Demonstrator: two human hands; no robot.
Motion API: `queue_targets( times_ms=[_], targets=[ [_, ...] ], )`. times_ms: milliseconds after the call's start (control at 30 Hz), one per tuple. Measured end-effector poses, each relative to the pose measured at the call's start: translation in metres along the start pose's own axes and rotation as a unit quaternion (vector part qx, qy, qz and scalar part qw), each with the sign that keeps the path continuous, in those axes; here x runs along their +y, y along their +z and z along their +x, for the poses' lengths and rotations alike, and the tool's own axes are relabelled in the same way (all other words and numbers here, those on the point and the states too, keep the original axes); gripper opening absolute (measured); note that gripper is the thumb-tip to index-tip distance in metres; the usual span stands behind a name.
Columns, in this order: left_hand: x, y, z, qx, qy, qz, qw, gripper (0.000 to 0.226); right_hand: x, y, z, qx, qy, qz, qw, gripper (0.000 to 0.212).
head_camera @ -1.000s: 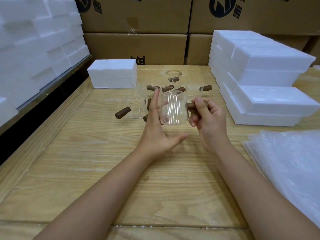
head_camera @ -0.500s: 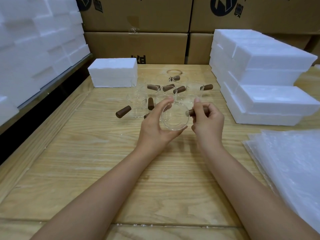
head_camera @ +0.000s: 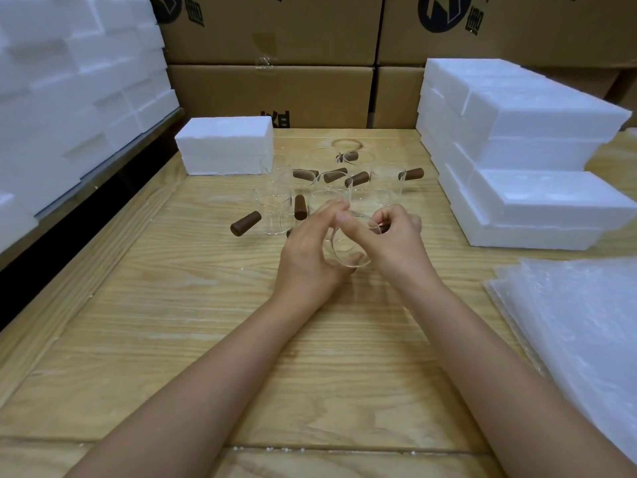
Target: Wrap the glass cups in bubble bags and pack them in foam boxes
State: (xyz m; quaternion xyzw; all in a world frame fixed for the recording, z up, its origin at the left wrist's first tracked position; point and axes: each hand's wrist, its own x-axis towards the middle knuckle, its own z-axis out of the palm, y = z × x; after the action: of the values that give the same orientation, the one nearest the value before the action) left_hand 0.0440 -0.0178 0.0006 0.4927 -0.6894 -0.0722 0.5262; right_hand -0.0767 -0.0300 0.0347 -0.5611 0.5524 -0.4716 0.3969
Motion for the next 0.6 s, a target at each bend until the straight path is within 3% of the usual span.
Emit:
queue_targets(
  times_ms=[233, 367, 500, 600],
  targets=[
    [0.000, 0.000, 0.000, -0.011, -0.004, 0.026, 1.000, 0.071, -0.004, -0.007, -0.004, -0.077, -0.009, -0.121, 0.990, 0.066],
    [-0.005, -0.003, 0.001, -0.020, -0.073, -0.036, 0.996, 0.072, -0.007, -0.014, -0.005, -0.092, -0.063, -0.163, 0.980, 0.074],
    [-0.003, -0.006, 0.004, -0.014, -0.120, -0.106, 0.987, 0.068, -0.008, -0.024, -0.002, -0.126, -0.107, -0.143, 0.976, 0.062],
    [0.000, -0.008, 0.004, -0.011, -0.124, -0.130, 0.984, 0.060, -0.008, -0.030, 0.002, -0.146, -0.108, -0.063, 0.981, 0.048]
  ],
)
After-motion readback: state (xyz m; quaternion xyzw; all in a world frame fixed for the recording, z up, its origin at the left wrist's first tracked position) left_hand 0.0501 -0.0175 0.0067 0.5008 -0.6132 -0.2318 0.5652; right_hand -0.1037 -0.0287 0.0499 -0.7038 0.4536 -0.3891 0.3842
